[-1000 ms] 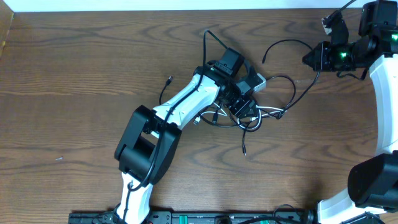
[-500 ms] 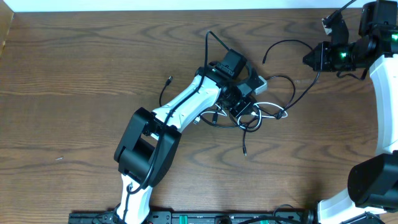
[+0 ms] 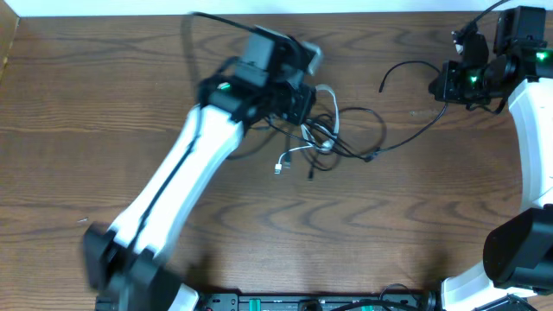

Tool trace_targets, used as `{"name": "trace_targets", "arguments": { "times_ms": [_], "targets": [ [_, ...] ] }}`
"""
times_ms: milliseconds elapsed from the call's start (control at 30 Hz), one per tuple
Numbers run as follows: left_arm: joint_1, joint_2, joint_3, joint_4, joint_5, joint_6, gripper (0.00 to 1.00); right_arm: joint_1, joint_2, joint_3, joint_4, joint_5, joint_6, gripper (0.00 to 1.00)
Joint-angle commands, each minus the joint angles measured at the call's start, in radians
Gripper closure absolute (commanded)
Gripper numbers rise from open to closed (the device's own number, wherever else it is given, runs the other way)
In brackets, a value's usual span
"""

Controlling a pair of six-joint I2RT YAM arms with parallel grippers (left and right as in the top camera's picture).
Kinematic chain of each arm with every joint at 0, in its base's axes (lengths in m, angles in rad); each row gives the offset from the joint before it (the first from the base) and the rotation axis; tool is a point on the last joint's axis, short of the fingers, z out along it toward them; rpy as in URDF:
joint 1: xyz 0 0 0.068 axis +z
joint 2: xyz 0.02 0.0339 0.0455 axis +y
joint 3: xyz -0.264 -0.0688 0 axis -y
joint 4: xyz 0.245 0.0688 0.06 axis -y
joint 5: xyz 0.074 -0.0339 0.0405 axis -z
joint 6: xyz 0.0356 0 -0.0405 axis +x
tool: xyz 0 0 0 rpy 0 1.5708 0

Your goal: Untangle cables

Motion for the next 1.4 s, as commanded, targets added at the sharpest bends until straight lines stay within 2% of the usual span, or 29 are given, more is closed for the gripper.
{"name": "trace_targets", "arguments": {
  "times_ms": [0,233,367,467,533,567,667,800,967,1133,1367],
  "targets": [
    [0.019,-0.142,0.031,0.034,-0.01,-0.069,0.92,0.003,-0.001,-0.06,0.045,0.077,0.07,0.99],
    [0.042,-0.291,0.031,0.144,-0.01,-0.138,0.93,0.003,-0.001,-0.205,0.173,0.082,0.101,0.99],
    [0.054,-0.348,0.031,0.242,-0.01,-0.174,0.93,0.003,-0.001,-0.286,0.235,0.121,0.13,0.95],
    [0.067,-0.381,0.032,0.32,-0.01,-0.19,0.93,0.003,-0.001,-0.339,0.278,0.133,0.134,0.89],
    [0.076,-0.393,0.032,0.352,-0.01,-0.203,0.93,0.003,-0.001,-0.362,0.296,0.133,0.134,0.76],
    [0.082,-0.4,0.032,0.371,-0.01,-0.216,0.93,0.003,-0.001,-0.368,0.3,0.133,0.133,0.55],
    [0.087,-0.406,0.032,0.389,-0.01,-0.23,0.93,0.004,-0.001,-0.368,0.301,0.113,0.106,0.18],
    [0.087,-0.406,0.032,0.394,-0.01,-0.243,0.93,0.004,-0.01,-0.325,0.288,-0.037,0.004,0.02],
    [0.087,-0.408,0.032,0.443,-0.01,-0.291,0.92,0.008,-0.039,-0.18,0.207,-0.159,-0.068,0.01],
    [0.087,-0.408,0.032,0.553,-0.01,-0.384,0.92,0.044,-0.049,-0.052,0.132,-0.225,-0.077,0.01],
    [0.087,-0.408,0.032,0.706,-0.023,-0.459,0.93,0.177,-0.041,-0.08,0.133,-0.251,-0.098,0.03]
  ]
}}
